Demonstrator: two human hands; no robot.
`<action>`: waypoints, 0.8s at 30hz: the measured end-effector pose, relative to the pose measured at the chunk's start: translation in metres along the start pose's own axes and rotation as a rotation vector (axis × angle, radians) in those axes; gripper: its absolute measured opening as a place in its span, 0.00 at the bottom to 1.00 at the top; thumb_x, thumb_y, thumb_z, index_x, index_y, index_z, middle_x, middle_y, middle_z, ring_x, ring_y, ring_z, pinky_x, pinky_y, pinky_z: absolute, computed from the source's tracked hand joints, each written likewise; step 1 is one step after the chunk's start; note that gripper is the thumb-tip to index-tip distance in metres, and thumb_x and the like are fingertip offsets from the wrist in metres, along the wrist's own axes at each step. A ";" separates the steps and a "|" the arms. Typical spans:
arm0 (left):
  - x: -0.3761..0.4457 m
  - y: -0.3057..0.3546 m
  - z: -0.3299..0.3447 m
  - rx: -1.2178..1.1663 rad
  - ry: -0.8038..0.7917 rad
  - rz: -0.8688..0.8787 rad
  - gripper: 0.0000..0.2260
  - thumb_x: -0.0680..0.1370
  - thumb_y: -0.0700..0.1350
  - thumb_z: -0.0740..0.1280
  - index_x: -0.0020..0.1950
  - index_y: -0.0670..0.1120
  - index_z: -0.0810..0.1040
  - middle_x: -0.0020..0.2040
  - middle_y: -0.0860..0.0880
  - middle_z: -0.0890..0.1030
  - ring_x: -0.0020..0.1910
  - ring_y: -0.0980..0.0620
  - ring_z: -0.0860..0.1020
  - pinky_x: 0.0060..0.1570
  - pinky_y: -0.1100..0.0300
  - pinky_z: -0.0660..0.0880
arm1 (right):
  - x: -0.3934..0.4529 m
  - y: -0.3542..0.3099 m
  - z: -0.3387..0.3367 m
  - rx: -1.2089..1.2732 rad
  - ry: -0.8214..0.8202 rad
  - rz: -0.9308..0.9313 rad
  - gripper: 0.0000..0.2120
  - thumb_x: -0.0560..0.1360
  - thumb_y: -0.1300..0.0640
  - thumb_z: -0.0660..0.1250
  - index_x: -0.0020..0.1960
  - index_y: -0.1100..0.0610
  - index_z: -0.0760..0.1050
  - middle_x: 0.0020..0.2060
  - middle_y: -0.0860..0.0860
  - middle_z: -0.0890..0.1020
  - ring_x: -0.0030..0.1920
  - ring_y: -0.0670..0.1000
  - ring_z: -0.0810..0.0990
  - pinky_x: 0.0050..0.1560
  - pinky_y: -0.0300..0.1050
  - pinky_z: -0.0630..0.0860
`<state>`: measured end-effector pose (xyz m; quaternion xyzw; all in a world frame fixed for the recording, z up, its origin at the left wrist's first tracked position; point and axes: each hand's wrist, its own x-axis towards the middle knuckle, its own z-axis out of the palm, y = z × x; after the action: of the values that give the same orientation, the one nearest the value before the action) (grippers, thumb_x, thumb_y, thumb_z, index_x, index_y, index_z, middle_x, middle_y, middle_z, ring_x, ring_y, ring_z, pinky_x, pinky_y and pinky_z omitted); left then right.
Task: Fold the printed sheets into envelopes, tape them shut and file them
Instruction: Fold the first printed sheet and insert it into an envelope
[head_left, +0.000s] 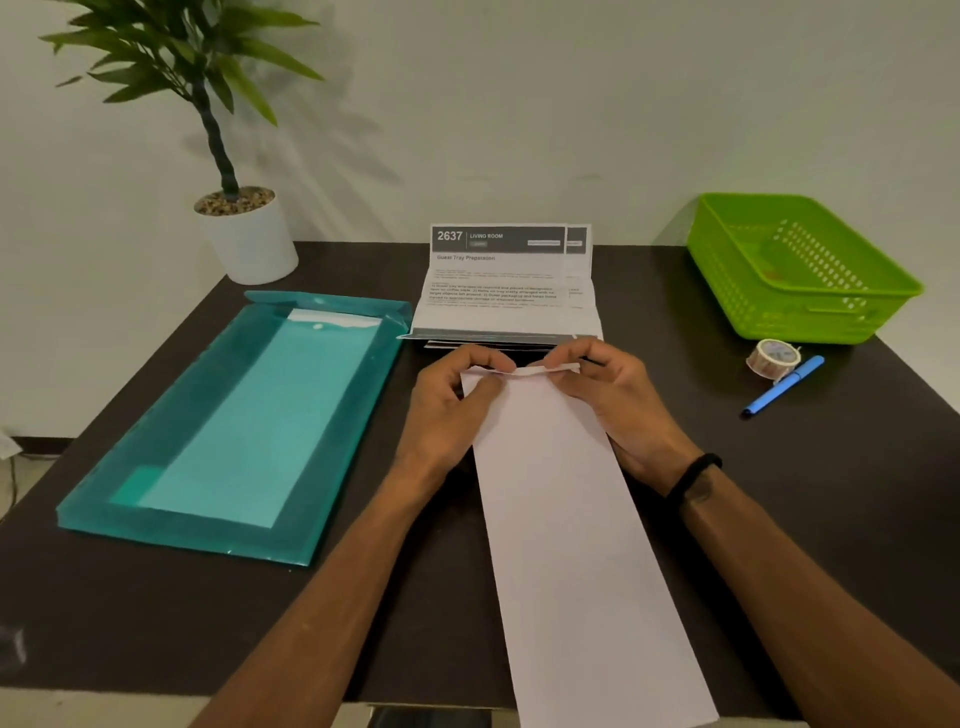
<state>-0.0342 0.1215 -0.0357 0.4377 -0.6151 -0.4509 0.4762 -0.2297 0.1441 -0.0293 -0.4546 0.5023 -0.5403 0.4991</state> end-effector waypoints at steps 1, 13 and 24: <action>0.000 0.000 0.000 0.004 0.007 -0.017 0.05 0.82 0.42 0.69 0.52 0.50 0.84 0.50 0.57 0.84 0.50 0.55 0.82 0.43 0.61 0.79 | 0.000 0.000 0.000 -0.012 0.005 0.009 0.09 0.80 0.69 0.69 0.49 0.57 0.83 0.52 0.58 0.86 0.53 0.63 0.85 0.57 0.60 0.82; 0.000 -0.004 0.001 0.012 0.030 -0.063 0.08 0.76 0.48 0.77 0.54 0.53 0.85 0.51 0.57 0.85 0.51 0.57 0.83 0.52 0.53 0.84 | -0.002 -0.006 0.003 -0.057 0.000 0.070 0.11 0.74 0.60 0.64 0.46 0.58 0.85 0.47 0.53 0.86 0.50 0.58 0.82 0.52 0.54 0.79; 0.000 0.000 0.002 -0.027 0.087 -0.106 0.17 0.71 0.50 0.81 0.57 0.57 0.82 0.55 0.58 0.84 0.53 0.57 0.84 0.48 0.56 0.84 | -0.007 -0.005 0.004 -0.165 0.056 -0.029 0.17 0.73 0.60 0.80 0.59 0.53 0.78 0.47 0.53 0.89 0.47 0.56 0.89 0.48 0.56 0.86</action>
<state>-0.0366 0.1219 -0.0361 0.4825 -0.5635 -0.4644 0.4837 -0.2253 0.1505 -0.0242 -0.4861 0.5522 -0.5167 0.4380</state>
